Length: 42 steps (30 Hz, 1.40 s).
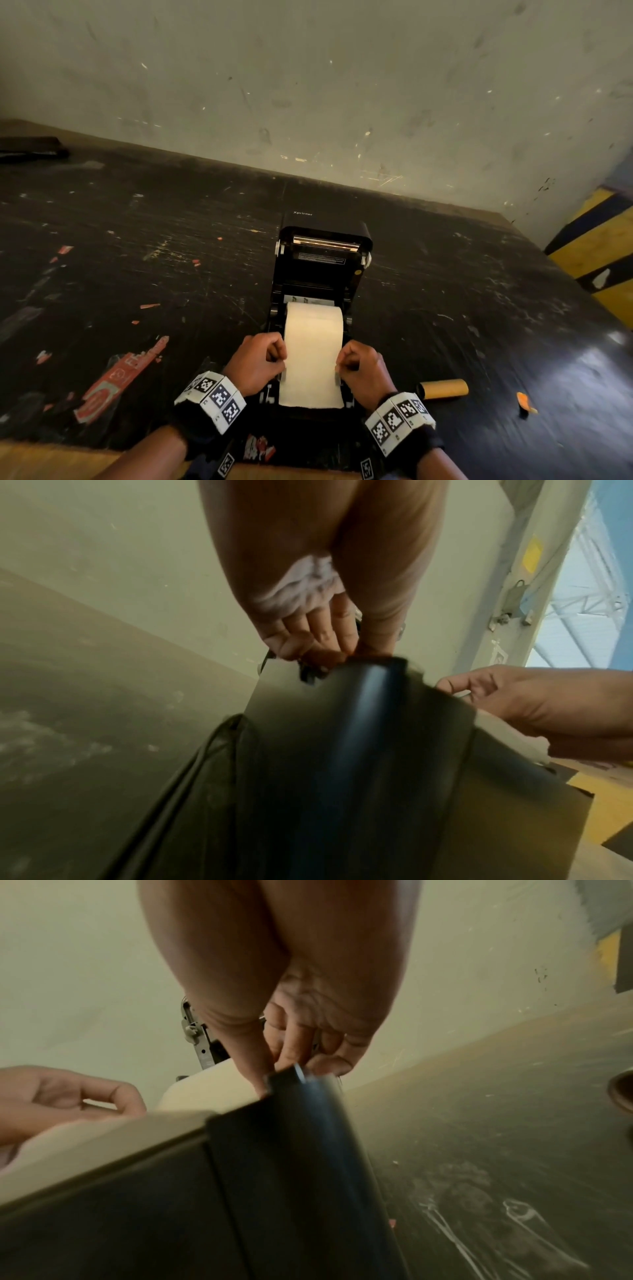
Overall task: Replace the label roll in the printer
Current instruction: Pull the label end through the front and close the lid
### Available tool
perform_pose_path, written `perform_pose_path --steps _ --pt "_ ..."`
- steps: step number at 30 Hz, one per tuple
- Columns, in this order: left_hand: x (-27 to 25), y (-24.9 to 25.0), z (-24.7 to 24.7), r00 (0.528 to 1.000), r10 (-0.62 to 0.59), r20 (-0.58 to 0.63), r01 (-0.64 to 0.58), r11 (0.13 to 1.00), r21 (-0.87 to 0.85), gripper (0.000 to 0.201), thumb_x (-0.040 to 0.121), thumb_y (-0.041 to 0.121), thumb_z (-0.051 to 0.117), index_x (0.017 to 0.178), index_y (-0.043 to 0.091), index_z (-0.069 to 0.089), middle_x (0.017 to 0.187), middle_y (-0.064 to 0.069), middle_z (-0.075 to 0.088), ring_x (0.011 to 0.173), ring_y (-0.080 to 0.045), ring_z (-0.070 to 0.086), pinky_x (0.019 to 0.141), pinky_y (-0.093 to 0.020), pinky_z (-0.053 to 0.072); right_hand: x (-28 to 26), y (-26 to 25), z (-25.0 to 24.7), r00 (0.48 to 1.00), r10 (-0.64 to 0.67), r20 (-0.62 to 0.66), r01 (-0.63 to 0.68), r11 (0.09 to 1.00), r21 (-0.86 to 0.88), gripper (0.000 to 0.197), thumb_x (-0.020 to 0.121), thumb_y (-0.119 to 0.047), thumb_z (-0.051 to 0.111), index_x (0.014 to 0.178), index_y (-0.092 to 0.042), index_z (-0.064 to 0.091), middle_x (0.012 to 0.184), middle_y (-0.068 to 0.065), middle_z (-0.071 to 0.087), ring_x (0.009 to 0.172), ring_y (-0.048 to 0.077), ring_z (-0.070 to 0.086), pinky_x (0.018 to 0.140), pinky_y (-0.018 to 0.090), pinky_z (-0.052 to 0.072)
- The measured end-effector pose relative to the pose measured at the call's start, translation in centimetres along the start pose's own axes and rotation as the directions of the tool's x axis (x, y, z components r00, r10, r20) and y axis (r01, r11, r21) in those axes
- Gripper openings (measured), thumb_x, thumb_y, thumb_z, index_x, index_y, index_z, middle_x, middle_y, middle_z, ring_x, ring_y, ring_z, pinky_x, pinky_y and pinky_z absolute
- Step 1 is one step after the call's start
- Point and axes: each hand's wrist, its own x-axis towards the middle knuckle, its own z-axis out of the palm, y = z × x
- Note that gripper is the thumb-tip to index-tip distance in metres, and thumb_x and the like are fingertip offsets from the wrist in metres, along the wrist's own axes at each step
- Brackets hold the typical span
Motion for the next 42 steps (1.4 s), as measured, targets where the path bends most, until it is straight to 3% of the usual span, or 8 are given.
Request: perform_pose_path --steps 6,10,12,15,21,33,38,42 --pt "-1.6 1.1 -1.9 0.986 0.161 0.044 -0.165 0.977 0.133 0.008 0.079 0.019 0.066 0.084 0.025 0.065 0.086 0.011 0.064 0.077 -0.002 0.059 0.073 -0.023 0.052 -1.9 -0.5 -0.7 0.990 -0.121 -0.066 0.118 0.992 -0.051 0.021 0.080 -0.012 0.071 0.082 -0.032 0.062 0.084 -0.013 0.063 0.078 0.002 0.061 0.071 0.014 0.051" --pt "-3.4 1.1 -0.9 0.956 0.225 0.187 -0.258 0.950 0.175 0.022 0.080 0.036 0.065 0.100 0.028 0.066 0.099 0.013 0.061 0.092 0.000 0.054 0.081 -0.020 0.045 -3.9 -0.2 0.0 0.959 -0.255 0.125 0.274 0.944 -0.181 0.027 0.080 -0.036 0.071 0.106 -0.031 0.066 0.111 -0.015 0.062 0.106 -0.001 0.050 0.094 0.017 0.041" --pt "-3.9 0.9 -0.1 0.940 0.248 0.235 -0.303 0.922 0.242 0.032 0.078 0.042 0.065 0.107 0.028 0.064 0.106 0.013 0.057 0.101 -0.003 0.045 0.082 -0.016 0.035 -4.5 0.2 0.5 0.946 -0.295 0.136 0.318 0.925 -0.206 0.033 0.078 -0.037 0.071 0.110 -0.031 0.066 0.121 -0.013 0.060 0.116 -0.001 0.044 0.099 0.014 0.033" --pt "-4.2 0.3 0.6 0.920 0.278 0.275 -0.362 0.873 0.327 0.038 0.076 0.044 0.067 0.110 0.029 0.064 0.116 0.010 0.055 0.110 -0.008 0.040 0.091 -0.026 0.032 -5.0 0.3 1.2 0.941 -0.321 0.105 0.336 0.917 -0.215 0.028 0.079 -0.027 0.073 0.107 -0.025 0.070 0.124 -0.007 0.062 0.116 0.002 0.041 0.100 0.018 0.034" --pt "-4.2 -0.2 1.3 0.921 0.301 0.247 -0.371 0.869 0.326 0.028 0.081 0.039 0.063 0.105 0.027 0.067 0.112 0.011 0.059 0.105 -0.007 0.042 0.090 -0.028 0.033 -5.0 0.4 2.0 0.945 -0.325 0.031 0.322 0.910 -0.262 0.014 0.081 -0.016 0.070 0.093 -0.019 0.075 0.114 0.000 0.069 0.114 0.017 0.053 0.098 0.035 0.041" --pt "-6.6 0.4 2.1 0.926 0.348 0.150 -0.378 0.871 0.314 0.015 0.086 0.031 0.058 0.096 0.025 0.068 0.104 0.010 0.065 0.099 -0.007 0.048 0.085 -0.026 0.034 -7.7 0.2 1.9 0.932 -0.362 -0.019 0.353 0.918 -0.183 0.011 0.079 -0.009 0.068 0.081 -0.019 0.071 0.096 -0.005 0.073 0.099 0.012 0.059 0.092 0.037 0.047" --pt "-9.7 1.0 2.5 0.937 0.321 0.141 -0.350 0.879 0.323 0.037 0.082 0.047 0.043 0.094 0.023 0.068 0.106 0.008 0.062 0.101 -0.004 0.045 0.086 -0.027 0.036 -10.6 -0.6 1.8 0.938 -0.346 0.010 0.341 0.919 -0.199 0.010 0.082 -0.009 0.066 0.084 -0.017 0.072 0.099 -0.004 0.072 0.101 0.012 0.058 0.094 0.033 0.045" --pt "-11.9 1.6 3.4 0.933 0.345 0.101 -0.358 0.873 0.331 0.015 0.086 0.028 0.059 0.094 0.020 0.069 0.110 0.004 0.061 0.104 -0.007 0.046 0.086 -0.022 0.030 -12.7 -0.5 2.2 0.936 -0.351 -0.018 0.342 0.922 -0.184 0.010 0.080 -0.009 0.068 0.083 -0.017 0.072 0.096 -0.002 0.072 0.099 0.013 0.059 0.091 0.034 0.048"
